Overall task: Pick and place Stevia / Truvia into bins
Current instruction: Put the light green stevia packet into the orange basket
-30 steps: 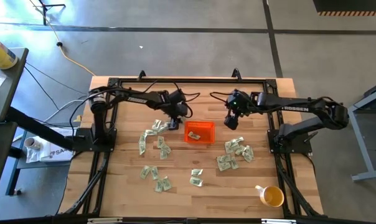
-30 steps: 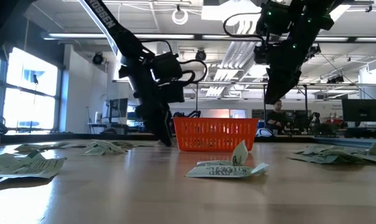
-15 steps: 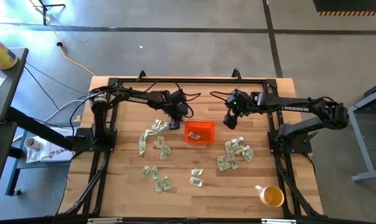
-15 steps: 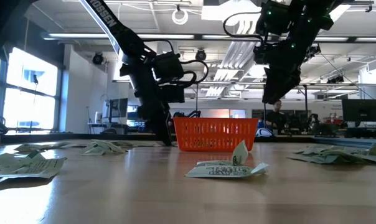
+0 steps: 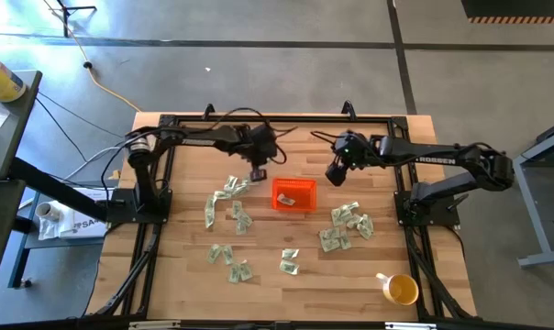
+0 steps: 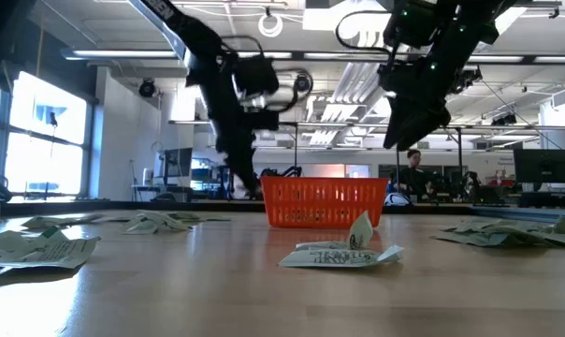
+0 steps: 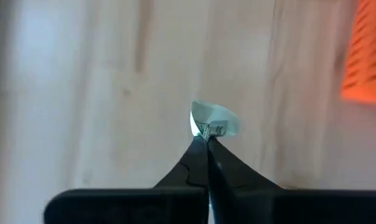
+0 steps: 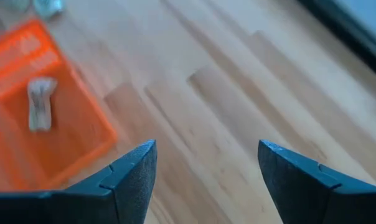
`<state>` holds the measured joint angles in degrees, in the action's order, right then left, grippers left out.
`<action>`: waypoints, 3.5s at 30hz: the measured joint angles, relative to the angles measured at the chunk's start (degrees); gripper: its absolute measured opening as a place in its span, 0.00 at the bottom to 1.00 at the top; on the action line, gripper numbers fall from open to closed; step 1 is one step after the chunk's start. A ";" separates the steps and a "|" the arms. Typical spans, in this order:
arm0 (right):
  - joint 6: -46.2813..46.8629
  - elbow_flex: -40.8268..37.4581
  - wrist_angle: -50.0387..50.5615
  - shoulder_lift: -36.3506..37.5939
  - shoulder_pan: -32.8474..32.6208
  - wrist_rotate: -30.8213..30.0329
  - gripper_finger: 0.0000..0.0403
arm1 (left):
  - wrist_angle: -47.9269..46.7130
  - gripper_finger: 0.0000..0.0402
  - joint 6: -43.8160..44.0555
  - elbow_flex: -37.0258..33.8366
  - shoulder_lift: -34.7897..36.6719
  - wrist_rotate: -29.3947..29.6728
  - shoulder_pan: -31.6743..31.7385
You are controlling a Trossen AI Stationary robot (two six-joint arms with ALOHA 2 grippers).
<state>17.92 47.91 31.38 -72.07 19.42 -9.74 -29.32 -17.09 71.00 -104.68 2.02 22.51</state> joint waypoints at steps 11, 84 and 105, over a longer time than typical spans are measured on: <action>5.92 0.03 8.25 3.08 -3.95 -2.03 0.65 | 3.89 0.06 2.36 3.11 3.99 -16.90 -4.38; -21.38 -0.08 4.94 -10.11 0.63 8.80 0.65 | -3.19 0.54 9.35 -10.33 6.21 -4.18 0.35; -25.88 -0.06 -4.48 -10.14 2.49 8.52 0.65 | 2.60 0.54 -3.68 -12.56 6.16 -9.92 9.53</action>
<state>-7.97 47.86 26.90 -82.21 21.91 -1.21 -26.72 -20.77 58.43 -98.52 -7.90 32.04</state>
